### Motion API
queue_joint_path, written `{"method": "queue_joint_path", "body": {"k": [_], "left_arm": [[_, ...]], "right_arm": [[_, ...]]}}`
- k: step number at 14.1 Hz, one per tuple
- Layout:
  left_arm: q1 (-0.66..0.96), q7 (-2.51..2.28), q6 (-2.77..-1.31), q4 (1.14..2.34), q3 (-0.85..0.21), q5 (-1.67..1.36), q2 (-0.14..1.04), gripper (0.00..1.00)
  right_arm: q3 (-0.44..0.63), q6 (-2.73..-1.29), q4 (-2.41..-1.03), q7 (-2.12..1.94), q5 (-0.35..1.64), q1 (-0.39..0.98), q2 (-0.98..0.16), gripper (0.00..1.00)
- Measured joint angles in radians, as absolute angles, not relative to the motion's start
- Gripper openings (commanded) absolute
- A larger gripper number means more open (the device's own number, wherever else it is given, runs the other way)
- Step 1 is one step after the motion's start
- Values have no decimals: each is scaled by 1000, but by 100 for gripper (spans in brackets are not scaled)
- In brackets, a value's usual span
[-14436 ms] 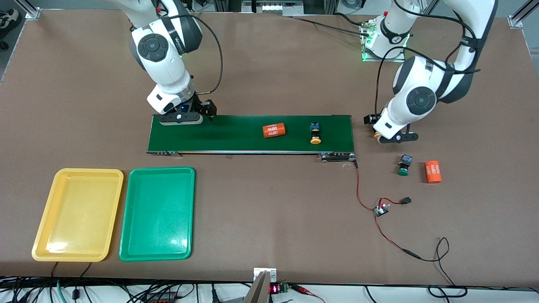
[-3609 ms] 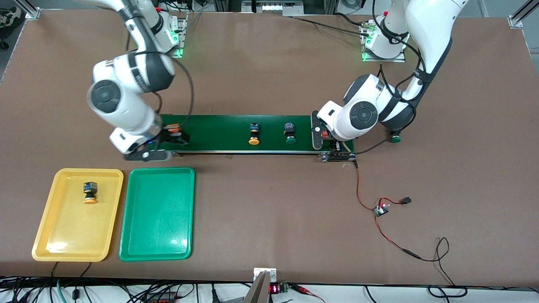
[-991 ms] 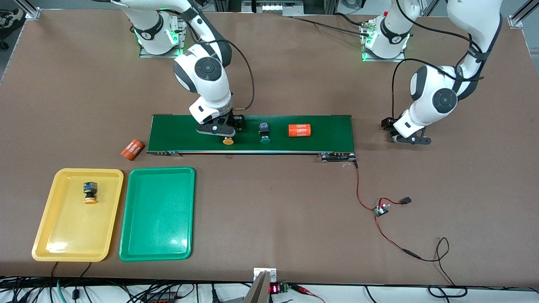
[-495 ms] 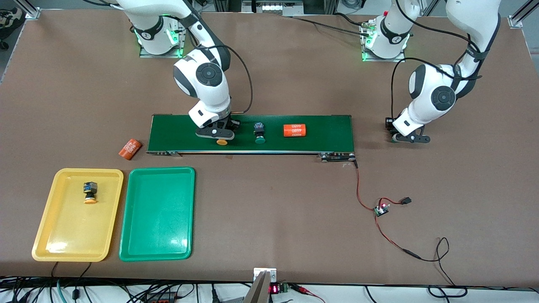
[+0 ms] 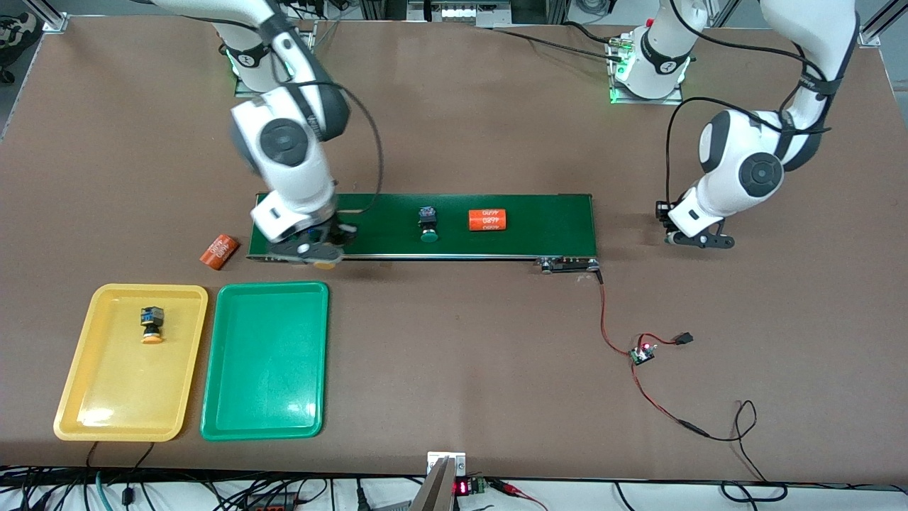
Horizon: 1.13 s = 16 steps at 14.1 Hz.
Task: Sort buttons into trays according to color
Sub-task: 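Put the second yellow button into the yellow tray with the right gripper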
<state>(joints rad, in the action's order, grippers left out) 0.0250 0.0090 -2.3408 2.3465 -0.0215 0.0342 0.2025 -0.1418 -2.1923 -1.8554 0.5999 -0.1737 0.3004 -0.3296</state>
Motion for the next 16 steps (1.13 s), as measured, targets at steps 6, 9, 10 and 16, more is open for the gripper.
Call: {"method": "queue_joint_path", "body": {"k": [6,9,10,16], "left_arm": [[74,-93,-2135,2141,-181,-149,201,22],[111,-238,-2180,2130,-272,-198,235,23],[122,-288,-2209,2129,-297,-200,252,25],[151,-366,-2304,2122,-332,-200,338,100]], "right_arm": [[-85,-2167,-1798,136,-96,18,-400,0],[-62,-2178,-1749,-146,-47,-111,-490,0],[-55,-2183,-1724,-230,-27,-142,-524,0],[-44,-2304,-1647,-371,-3,-181,-649,2]]}}
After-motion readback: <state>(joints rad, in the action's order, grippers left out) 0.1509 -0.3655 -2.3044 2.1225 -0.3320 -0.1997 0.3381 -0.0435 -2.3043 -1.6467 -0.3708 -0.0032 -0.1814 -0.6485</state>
